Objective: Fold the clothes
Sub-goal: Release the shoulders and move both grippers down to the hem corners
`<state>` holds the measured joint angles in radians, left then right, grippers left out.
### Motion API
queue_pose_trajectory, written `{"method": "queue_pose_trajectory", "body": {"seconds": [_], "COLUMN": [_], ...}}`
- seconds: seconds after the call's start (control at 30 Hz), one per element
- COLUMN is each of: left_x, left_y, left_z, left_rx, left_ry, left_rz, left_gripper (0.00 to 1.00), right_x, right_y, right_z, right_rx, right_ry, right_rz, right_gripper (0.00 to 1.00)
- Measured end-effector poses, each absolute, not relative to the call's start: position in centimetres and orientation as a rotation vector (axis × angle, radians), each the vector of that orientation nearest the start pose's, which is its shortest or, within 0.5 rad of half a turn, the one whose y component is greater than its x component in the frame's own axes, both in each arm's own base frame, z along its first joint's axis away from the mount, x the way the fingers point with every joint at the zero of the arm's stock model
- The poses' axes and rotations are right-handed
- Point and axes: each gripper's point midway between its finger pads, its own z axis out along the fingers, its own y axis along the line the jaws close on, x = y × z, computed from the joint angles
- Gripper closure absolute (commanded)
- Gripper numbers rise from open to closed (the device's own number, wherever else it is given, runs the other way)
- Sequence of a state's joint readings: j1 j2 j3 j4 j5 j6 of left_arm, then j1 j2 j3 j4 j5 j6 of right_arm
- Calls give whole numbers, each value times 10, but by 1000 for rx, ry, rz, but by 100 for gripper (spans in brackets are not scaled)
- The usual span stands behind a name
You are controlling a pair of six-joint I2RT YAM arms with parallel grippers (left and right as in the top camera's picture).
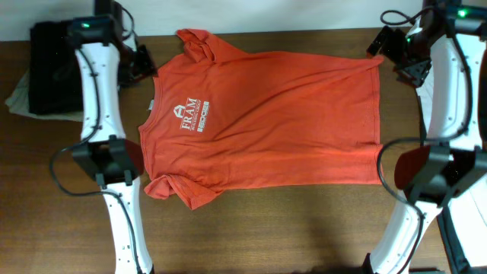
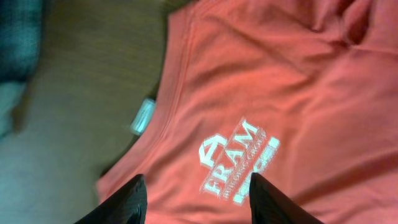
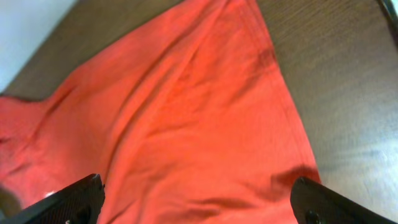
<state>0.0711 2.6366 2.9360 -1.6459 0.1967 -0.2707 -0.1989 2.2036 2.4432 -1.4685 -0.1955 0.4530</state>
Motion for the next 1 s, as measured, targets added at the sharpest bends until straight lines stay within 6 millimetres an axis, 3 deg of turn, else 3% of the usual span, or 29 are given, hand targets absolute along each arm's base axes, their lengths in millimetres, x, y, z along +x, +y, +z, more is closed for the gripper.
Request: {"method": "queue_pose_trajectory", "body": {"seconds": [0.1, 0.2, 0.3, 0.4, 0.53, 0.63, 0.7, 0.77, 0.8, 0.9, 0.93, 0.97, 1.0], "left_x": [512, 509, 504, 482, 432, 400, 396, 385, 383, 368, 364, 361, 359], "left_y": [2, -4, -6, -5, -4, -2, -1, -3, -5, -11, -13, -14, -16], "left_z": [172, 189, 205, 225, 238, 217, 195, 155, 138, 85, 73, 64, 54], "left_rx": [-445, -407, -329, -297, -299, -309, -310, -320, -322, -319, -321, -323, -322], "left_ry": [2840, 2811, 2793, 2807, 2888, 2998, 3031, 3107, 3125, 3185, 3195, 3200, 3199], "left_rz": [-323, -331, -325, -301, -266, -229, -220, -234, -242, -278, -290, -303, -317], "left_gripper": [47, 47, 47, 47, 47, 47, 48, 77, 82, 82, 85, 96, 99], "right_x": [457, 426, 420, 414, 381, 348, 333, 331, 333, 323, 322, 321, 318], "right_y": [-49, -44, -44, -40, -8, 21, 24, 21, 19, 14, 13, 12, 10], "right_z": [238, 231, 231, 243, 280, 280, 256, 215, 200, 144, 131, 121, 110], "right_rx": [847, 908, 894, 852, 698, 588, 607, 635, 646, 690, 698, 713, 742], "right_ry": [2687, 2799, 2820, 2805, 2779, 2838, 2911, 2981, 2991, 3064, 3073, 3080, 3085], "right_rz": [301, 236, 211, 202, 209, 189, 99, -14, -38, -99, -101, -95, -79], "right_gripper": [1, 1, 1, 1, 1, 1, 1, 1, 1, 0, 6, 14, 35]}}
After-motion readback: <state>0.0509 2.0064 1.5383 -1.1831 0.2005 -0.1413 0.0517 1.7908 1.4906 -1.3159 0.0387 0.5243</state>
